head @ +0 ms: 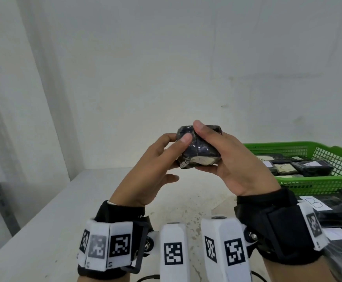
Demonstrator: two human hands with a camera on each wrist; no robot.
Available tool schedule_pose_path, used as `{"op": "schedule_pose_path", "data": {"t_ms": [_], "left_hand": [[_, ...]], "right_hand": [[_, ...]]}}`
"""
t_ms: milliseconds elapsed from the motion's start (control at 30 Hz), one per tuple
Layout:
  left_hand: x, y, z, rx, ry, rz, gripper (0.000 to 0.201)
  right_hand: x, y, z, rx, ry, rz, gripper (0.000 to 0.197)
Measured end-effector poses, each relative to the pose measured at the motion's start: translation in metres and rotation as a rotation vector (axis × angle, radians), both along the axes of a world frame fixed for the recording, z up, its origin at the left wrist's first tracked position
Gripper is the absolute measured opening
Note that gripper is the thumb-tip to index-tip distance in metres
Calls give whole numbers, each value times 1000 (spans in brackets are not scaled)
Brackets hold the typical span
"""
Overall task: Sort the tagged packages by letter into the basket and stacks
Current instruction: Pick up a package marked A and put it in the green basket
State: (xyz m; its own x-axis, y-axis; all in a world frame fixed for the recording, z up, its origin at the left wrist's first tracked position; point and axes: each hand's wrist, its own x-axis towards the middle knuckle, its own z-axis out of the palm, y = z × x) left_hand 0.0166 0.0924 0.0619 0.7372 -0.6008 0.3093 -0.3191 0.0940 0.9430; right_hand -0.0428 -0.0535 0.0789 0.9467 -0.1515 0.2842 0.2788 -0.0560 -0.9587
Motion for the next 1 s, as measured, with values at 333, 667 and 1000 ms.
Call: {"op": "schedule_pose_path", "data": {"t_ms": [333, 667, 1000], "left_hand": [[5, -1, 3, -187, 291, 74, 66], [9, -8, 0, -277, 520, -28, 63], [-4, -40, 0, -351, 429, -46, 30]], "right_hand": [[-1, -22, 1, 10, 2, 51, 75], [7, -50, -4, 184, -112, -183, 35], [-11, -75, 7, 52, -8, -319, 15]]}}
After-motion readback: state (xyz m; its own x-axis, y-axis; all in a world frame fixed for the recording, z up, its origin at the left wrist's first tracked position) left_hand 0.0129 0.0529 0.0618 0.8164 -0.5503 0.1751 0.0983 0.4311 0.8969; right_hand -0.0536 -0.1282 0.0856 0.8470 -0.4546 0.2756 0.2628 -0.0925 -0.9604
